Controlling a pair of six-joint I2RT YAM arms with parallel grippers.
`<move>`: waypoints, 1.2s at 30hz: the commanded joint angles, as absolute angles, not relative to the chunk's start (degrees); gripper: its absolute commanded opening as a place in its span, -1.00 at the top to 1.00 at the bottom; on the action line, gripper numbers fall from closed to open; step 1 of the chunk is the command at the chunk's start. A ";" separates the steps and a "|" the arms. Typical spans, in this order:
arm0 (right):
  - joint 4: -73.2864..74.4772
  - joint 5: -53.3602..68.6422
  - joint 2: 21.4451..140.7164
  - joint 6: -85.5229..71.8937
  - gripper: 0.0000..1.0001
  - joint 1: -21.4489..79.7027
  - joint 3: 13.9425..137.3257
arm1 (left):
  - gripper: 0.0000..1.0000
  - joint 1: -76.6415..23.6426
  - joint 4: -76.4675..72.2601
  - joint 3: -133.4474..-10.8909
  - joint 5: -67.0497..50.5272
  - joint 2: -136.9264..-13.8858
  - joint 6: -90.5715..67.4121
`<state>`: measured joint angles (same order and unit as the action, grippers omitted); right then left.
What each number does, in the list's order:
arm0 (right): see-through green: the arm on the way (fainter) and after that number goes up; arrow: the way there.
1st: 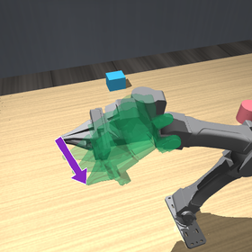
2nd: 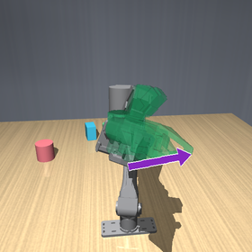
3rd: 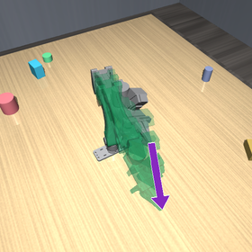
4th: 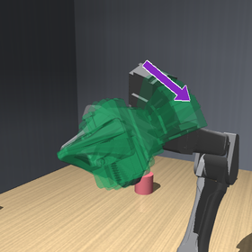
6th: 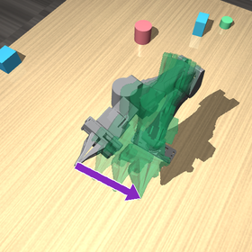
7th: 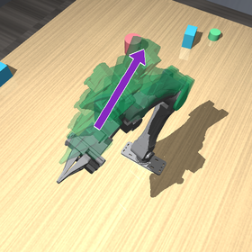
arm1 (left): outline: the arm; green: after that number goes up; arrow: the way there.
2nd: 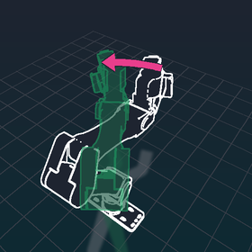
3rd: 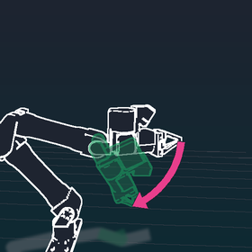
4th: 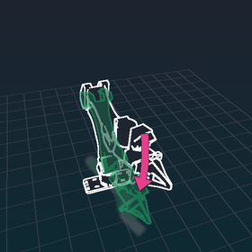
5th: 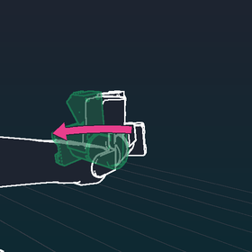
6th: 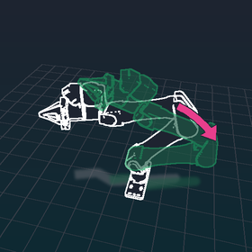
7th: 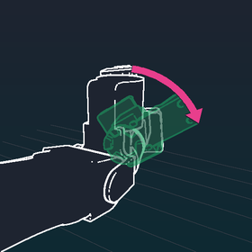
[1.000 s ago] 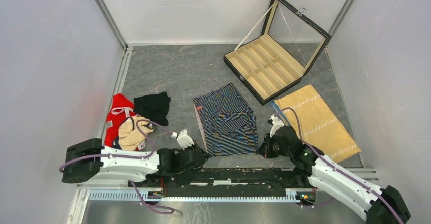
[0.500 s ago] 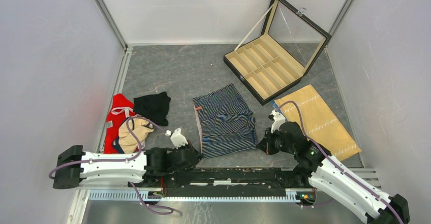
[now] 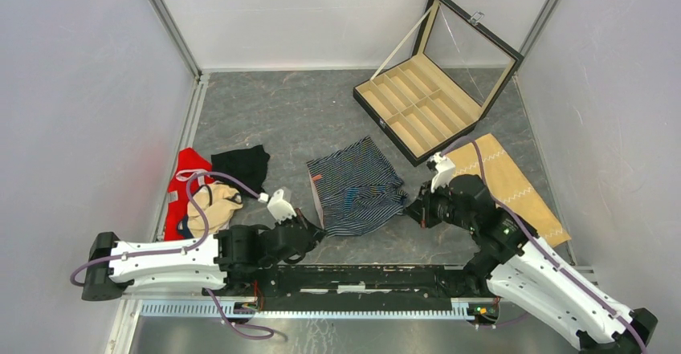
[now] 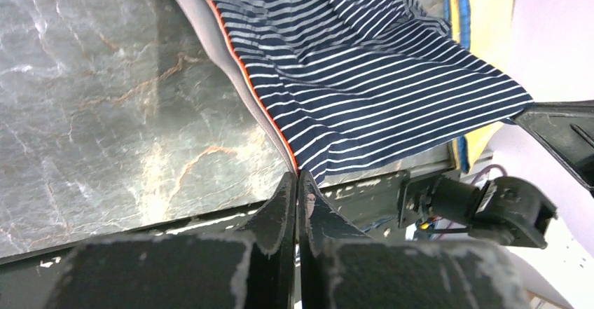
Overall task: Roll the underwear
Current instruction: Fold the underwear at the center of the board.
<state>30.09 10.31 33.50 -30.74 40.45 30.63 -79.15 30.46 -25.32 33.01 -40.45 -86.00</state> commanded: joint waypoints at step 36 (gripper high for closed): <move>5.25 -7.99 79.64 -17.19 1.00 36.72 55.99 | 0.96 -35.66 -4.10 -31.31 18.17 -67.59 -51.33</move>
<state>9.37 -8.82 78.17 -17.69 38.02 53.56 -37.43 2.79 -30.39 21.85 -65.08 -56.07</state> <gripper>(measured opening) 0.007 0.035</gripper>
